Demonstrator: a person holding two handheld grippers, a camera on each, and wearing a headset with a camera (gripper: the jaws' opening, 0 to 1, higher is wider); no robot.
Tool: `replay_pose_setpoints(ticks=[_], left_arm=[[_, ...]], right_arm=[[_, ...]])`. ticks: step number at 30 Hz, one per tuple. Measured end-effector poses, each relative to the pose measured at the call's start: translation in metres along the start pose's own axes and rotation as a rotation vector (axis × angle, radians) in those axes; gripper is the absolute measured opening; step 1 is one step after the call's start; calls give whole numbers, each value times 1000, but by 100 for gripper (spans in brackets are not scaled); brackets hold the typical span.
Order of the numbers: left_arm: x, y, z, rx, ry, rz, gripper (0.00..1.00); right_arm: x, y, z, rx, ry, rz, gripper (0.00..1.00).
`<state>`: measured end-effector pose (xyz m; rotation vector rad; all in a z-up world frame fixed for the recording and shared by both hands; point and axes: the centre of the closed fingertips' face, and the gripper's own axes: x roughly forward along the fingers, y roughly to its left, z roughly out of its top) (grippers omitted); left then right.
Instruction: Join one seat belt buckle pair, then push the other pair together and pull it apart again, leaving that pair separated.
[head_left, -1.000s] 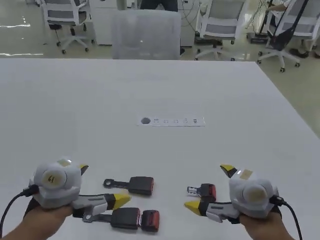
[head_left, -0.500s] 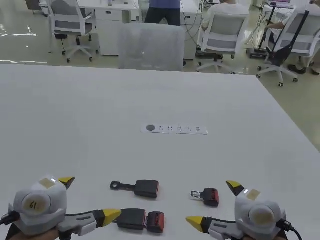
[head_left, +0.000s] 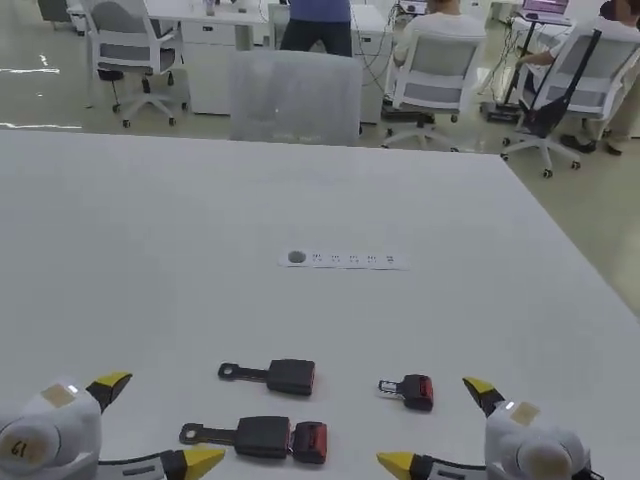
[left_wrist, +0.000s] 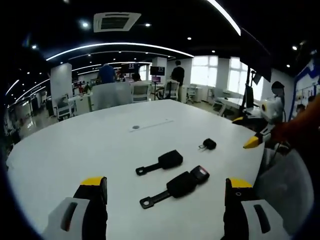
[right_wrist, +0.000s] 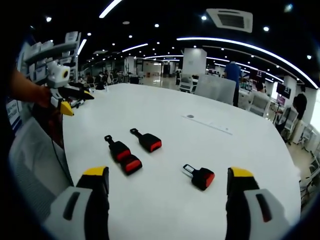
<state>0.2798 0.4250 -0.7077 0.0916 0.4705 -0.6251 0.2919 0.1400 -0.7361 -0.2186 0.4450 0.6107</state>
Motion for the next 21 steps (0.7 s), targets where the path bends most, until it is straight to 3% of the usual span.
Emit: replay_pose_setpoints(ticks=[6, 9, 13, 21], left_arm=[[-6, -8, -2, 0, -12, -25, 100], [-4, -9, -11, 7, 15, -30, 100], [-3, -19, -10, 5, 11, -34, 100], [-6, -16, -10, 15, 12, -29, 100]], right_arm=[[-18, -7, -7, 17, -6, -25, 100], [-23, -11, -14, 19, 5, -40, 100], [-26, -12, -18, 26, 7, -49, 100], [-27, -9, -19, 27, 5, -51, 100]])
